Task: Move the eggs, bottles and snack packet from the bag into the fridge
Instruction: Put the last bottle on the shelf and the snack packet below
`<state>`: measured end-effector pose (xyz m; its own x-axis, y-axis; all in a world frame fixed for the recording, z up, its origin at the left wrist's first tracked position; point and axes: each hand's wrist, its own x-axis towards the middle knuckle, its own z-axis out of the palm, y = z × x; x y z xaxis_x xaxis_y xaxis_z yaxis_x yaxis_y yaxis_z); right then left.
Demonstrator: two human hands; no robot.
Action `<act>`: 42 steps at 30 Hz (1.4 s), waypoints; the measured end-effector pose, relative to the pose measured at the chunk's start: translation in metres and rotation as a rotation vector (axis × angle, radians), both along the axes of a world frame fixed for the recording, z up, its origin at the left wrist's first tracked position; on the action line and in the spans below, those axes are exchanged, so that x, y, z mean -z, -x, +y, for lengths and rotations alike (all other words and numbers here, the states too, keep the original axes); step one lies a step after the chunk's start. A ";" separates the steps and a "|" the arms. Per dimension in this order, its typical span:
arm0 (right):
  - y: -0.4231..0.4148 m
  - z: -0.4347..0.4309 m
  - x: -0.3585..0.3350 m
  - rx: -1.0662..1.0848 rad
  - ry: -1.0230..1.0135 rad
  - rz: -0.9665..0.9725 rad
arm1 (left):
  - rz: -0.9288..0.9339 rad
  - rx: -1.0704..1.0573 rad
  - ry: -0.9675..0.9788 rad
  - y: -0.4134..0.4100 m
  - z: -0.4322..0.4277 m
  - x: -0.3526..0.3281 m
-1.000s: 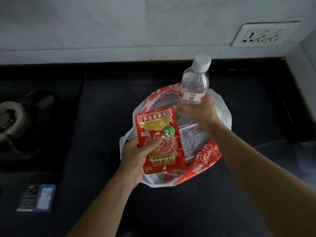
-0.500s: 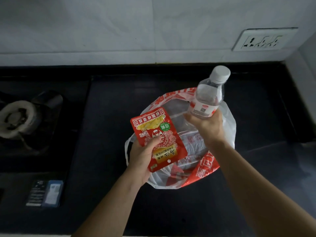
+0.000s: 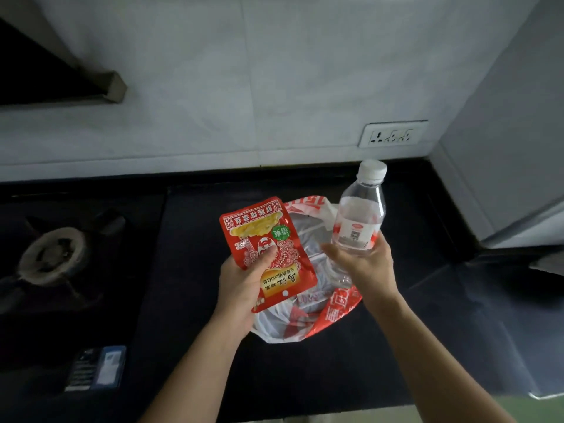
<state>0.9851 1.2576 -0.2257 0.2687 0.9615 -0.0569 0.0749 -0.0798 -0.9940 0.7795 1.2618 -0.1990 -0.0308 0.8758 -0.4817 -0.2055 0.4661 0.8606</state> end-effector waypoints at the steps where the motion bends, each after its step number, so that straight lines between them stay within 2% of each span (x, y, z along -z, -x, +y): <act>1: 0.000 -0.005 -0.006 -0.001 -0.005 -0.027 | 0.006 0.012 -0.022 0.001 -0.002 -0.009; 7: 0.002 -0.027 -0.045 -0.014 -0.068 -0.157 | 0.036 0.057 -0.113 -0.002 -0.021 -0.053; 15: 0.005 -0.045 -0.099 0.075 -0.178 -0.121 | 0.084 0.140 -0.218 -0.001 -0.037 -0.094; 21: 0.018 -0.056 -0.113 0.113 -0.211 -0.122 | 0.074 0.086 -0.269 0.012 -0.042 -0.109; 31: 0.078 -0.042 -0.112 -0.046 -0.198 -0.139 | 0.117 -0.083 -0.284 0.069 -0.055 -0.104; 42: 0.160 -0.019 -0.117 -0.440 -0.214 -0.089 | 0.184 -0.451 -0.255 0.131 -0.095 -0.109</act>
<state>0.8248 1.2385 -0.1085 -0.1702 0.9725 0.1588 0.1406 0.1835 -0.9729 0.6482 1.1666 -0.0902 -0.4937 0.8446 -0.2070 -0.1725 0.1382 0.9753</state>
